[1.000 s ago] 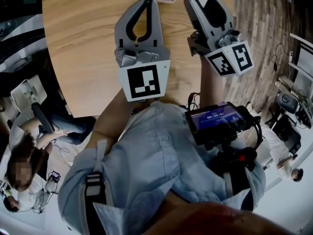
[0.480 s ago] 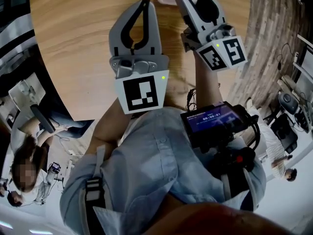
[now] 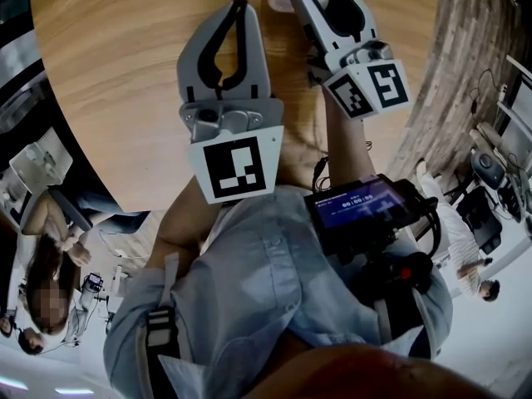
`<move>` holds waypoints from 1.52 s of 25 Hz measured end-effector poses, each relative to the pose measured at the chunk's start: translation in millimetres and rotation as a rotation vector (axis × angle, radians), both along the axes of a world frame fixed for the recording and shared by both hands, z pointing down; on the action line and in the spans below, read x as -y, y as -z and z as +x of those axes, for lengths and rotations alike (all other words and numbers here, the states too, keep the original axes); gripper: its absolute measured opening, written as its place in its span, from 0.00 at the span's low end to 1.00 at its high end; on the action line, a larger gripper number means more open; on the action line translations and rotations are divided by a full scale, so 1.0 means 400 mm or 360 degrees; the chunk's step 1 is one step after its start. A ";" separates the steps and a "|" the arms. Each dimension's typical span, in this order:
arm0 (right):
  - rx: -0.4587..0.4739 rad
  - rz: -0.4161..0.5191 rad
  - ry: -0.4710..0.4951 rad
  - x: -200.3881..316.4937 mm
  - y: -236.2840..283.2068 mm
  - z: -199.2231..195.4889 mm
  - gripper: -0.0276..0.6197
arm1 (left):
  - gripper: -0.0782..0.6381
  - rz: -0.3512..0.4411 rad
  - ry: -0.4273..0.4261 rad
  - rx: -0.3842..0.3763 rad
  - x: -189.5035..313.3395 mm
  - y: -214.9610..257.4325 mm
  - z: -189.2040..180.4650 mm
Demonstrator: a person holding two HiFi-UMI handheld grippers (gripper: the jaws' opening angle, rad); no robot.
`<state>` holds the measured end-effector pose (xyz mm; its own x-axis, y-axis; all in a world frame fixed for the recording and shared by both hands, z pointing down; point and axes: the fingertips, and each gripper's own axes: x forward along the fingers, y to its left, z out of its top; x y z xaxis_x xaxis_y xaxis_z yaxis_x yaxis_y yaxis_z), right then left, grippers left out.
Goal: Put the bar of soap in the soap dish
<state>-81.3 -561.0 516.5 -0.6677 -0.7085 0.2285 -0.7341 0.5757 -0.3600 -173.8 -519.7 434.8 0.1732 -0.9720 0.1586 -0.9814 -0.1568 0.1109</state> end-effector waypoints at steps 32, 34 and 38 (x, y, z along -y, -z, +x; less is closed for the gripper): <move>-0.0425 -0.0082 0.0028 0.011 -0.063 -0.038 0.36 | 0.12 -0.0015 0.0062 -0.0038 -0.006 -0.013 -0.060; -0.0368 -0.0067 0.0027 0.014 -0.049 -0.047 0.36 | 0.12 -0.0009 0.0065 -0.0035 -0.004 -0.010 -0.065; -0.0233 -0.0029 0.0022 0.011 0.012 -0.031 0.36 | 0.12 0.0005 0.0067 -0.0033 -0.006 0.026 -0.044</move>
